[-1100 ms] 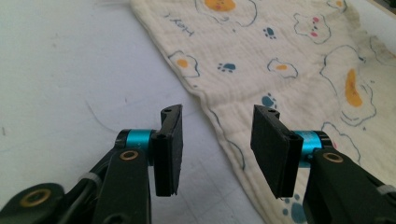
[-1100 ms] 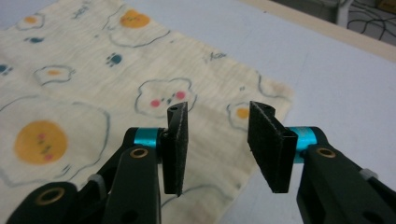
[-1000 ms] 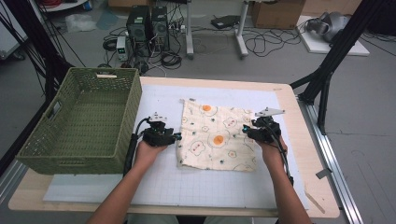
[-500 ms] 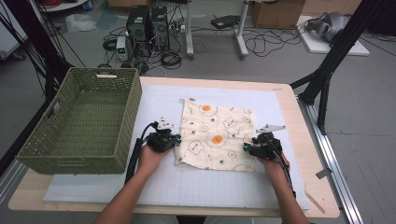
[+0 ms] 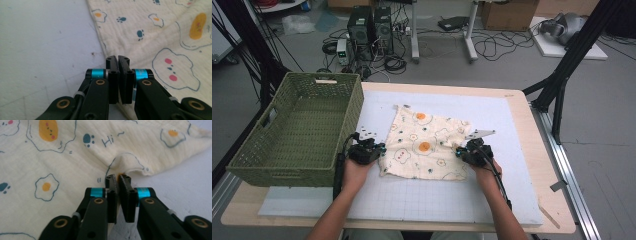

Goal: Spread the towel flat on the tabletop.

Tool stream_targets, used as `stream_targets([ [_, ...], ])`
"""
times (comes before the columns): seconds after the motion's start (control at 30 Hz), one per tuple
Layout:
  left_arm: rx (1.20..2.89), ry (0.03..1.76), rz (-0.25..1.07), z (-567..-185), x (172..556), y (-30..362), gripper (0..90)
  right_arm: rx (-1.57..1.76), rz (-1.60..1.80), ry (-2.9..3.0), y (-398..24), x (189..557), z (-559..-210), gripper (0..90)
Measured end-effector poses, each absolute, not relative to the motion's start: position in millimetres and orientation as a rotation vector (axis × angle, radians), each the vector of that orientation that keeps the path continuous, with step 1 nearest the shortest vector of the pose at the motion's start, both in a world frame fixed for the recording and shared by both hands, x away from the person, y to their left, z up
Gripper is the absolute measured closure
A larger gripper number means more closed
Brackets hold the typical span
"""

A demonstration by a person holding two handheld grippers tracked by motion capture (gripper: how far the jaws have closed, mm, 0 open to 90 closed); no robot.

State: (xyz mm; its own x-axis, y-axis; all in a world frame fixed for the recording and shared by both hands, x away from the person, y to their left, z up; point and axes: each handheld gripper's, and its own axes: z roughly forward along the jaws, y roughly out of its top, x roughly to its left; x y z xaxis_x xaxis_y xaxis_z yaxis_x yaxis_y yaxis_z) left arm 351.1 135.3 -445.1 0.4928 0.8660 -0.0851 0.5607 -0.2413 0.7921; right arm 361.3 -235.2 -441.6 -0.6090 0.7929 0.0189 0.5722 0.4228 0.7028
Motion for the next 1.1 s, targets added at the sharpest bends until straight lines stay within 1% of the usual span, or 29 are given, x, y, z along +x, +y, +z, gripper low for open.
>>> stream_targets([
  [0.07, 1.911, 1.177, 0.453, -445, 351, 135, 84.6, 1.158, 0.964, 2.374, -235, 360, -441, 87.0],
  [0.2, 1.886, 1.171, 0.398, -442, 349, 132, 64.2, 1.202, 0.865, 2.301, -250, 361, -438, 87.1],
  [0.3, 1.886, 1.155, 0.38, -442, 347, 130, 57.6, 1.278, 0.835, 2.238, -265, 364, -439, 85.2],
  [0.37, 1.869, 1.137, 0.362, -442, 344, 130, 57.6, 1.291, 0.842, 2.216, -269, 364, -439, 74.5],
  [0.43, 1.888, 1.127, 0.35, -443, 342, 128, 57.6, 1.283, 0.856, 2.216, -269, 361, -437, 67.7],
  [0.5, 1.879, 1.102, 0.345, -443, 340, 127, 57.8, 1.266, 0.876, 2.211, -271, 355, -434, 63.6],
  [0.6, 1.886, 1.089, 0.328, -446, 336, 123, 58.0, 1.253, 0.924, 2.205, -277, 344, -431, 60.2],
  [0.87, 1.937, 1.023, 0.306, -451, 319, 117, 58.2, 1.196, 0.993, 2.256, -288, 312, -433, 59.9],
  [0.97, 1.963, 0.993, 0.302, -451, 312, 115, 58.3, 1.161, 1.025, 2.281, -285, 304, -435, 59.8],
  [1.07, 2.003, 0.968, 0.331, -452, 304, 112, 61.4, 1.133, 1.01, 2.319, -280, 297, -439, 60.7],
  [1.1, 2.018, 0.964, 0.349, -451, 302, 111, 66.1, 1.131, 0.996, 2.335, -277, 294, -441, 62.0],
])
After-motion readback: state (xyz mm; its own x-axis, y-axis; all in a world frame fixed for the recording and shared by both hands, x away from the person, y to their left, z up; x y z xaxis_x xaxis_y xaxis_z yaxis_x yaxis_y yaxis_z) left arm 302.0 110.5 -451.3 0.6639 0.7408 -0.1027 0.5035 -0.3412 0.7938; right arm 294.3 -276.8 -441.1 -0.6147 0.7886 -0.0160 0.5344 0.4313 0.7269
